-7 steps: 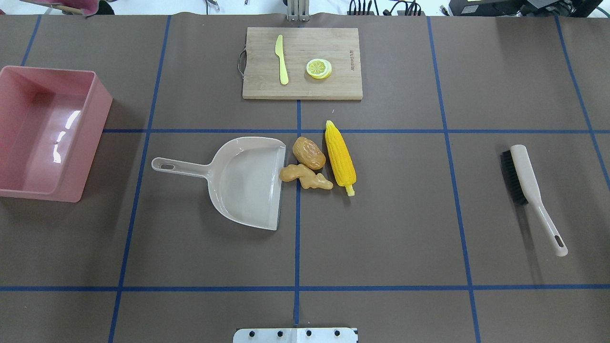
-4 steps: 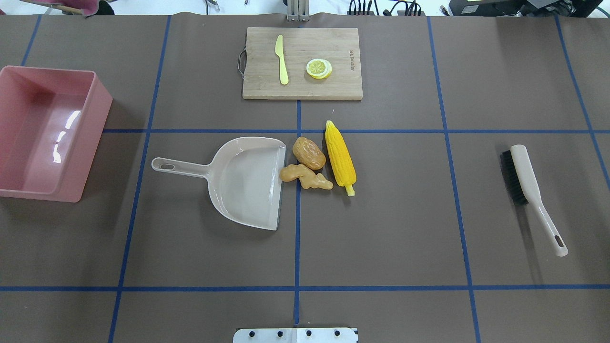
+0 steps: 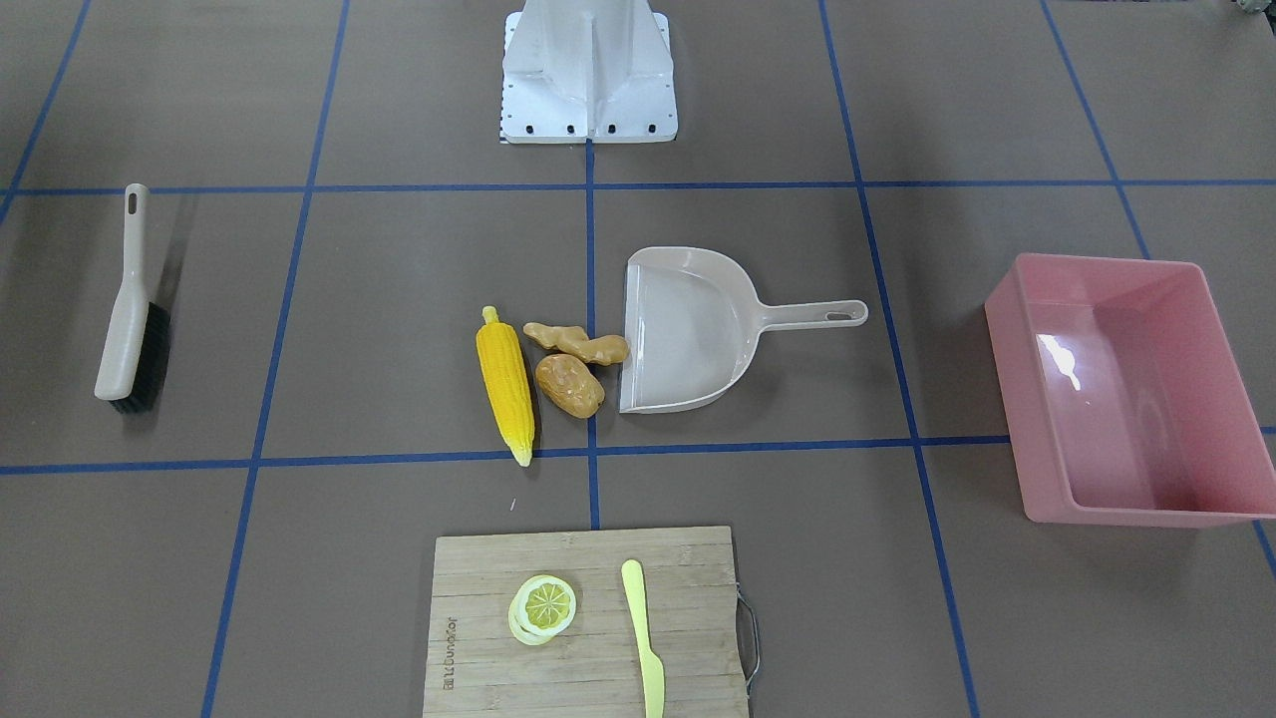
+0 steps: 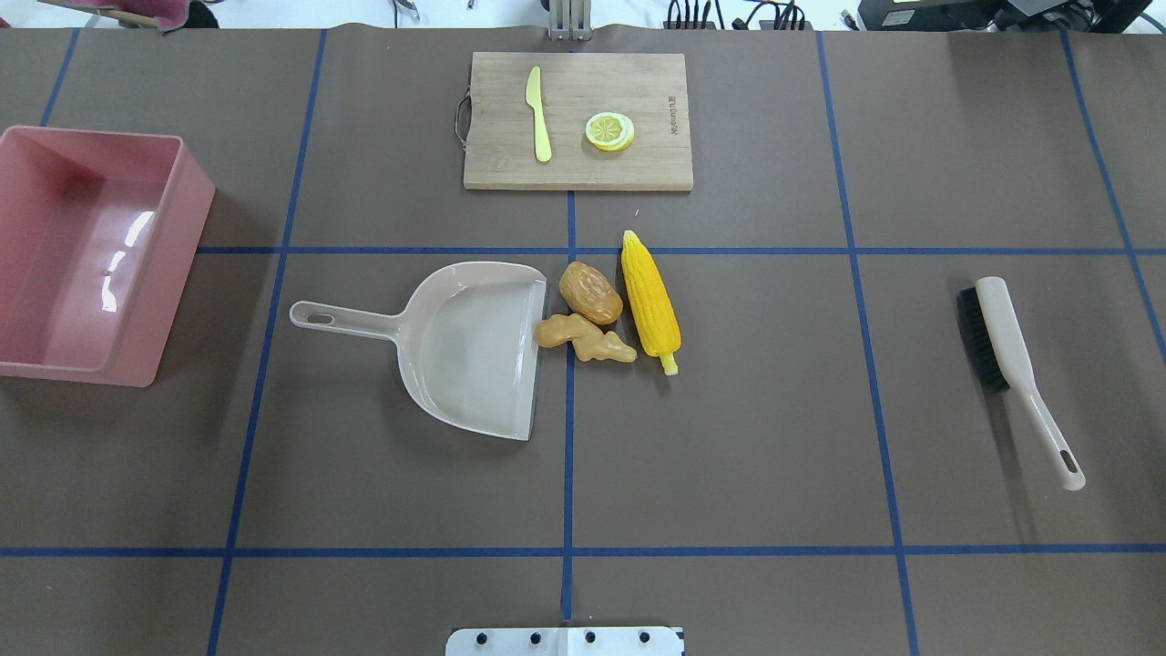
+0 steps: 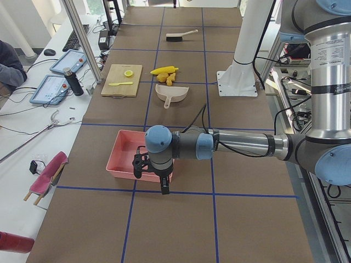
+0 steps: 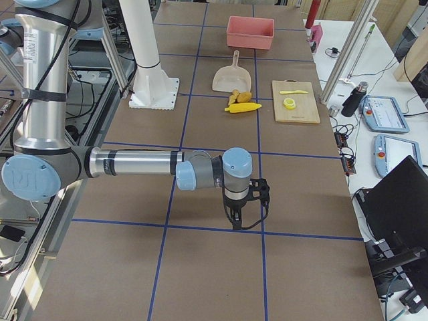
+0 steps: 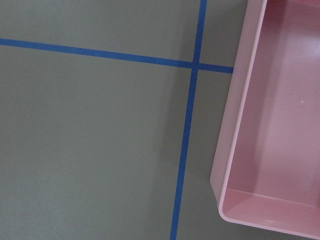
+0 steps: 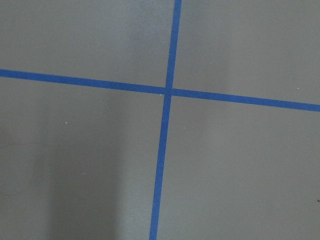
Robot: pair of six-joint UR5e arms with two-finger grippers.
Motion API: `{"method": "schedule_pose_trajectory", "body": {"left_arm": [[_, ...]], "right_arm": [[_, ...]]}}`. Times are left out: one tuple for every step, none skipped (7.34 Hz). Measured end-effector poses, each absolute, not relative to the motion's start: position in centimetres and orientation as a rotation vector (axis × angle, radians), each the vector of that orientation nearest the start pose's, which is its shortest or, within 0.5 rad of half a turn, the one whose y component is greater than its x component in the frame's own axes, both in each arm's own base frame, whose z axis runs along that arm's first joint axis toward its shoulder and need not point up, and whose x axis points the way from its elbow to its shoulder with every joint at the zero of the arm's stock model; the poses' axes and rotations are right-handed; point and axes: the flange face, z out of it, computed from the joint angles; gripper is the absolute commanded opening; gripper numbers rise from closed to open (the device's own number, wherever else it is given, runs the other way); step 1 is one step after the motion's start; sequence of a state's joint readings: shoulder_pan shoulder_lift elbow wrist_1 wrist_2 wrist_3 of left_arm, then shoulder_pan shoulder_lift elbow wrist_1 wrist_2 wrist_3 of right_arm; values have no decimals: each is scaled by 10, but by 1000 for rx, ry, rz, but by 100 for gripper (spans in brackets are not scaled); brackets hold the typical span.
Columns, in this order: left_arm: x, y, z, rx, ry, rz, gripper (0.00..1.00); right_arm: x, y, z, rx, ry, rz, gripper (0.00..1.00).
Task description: Sweep and dump trash into bin
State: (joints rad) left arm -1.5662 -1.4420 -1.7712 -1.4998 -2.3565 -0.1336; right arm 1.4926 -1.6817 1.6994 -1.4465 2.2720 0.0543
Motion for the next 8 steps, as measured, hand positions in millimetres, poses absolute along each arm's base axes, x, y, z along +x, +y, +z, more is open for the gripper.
{"method": "schedule_pose_trajectory", "body": {"left_arm": [[-61,-436,623,-48,784,-120,99],[-61,-436,623,-47,783,-120,99],[-61,-436,623,-47,783,-119,99],[-61,-436,623,-47,783,-119,99],[-61,-435,624,-48,783,-119,99],[-61,-434,625,-51,783,-120,99],[-61,-431,627,-55,782,-121,99],[-61,-430,628,-58,782,-121,99]], "right_arm": [[33,-458,639,89,-709,-73,100],[33,-458,639,89,-710,-73,100],[33,-457,640,88,-710,-72,100],[34,-456,640,88,-710,-70,100],[36,-456,641,88,-710,-66,100],[37,-456,641,89,-709,-64,100],[44,-454,642,93,-710,-52,100],[53,-450,643,98,-714,-33,100]]}}
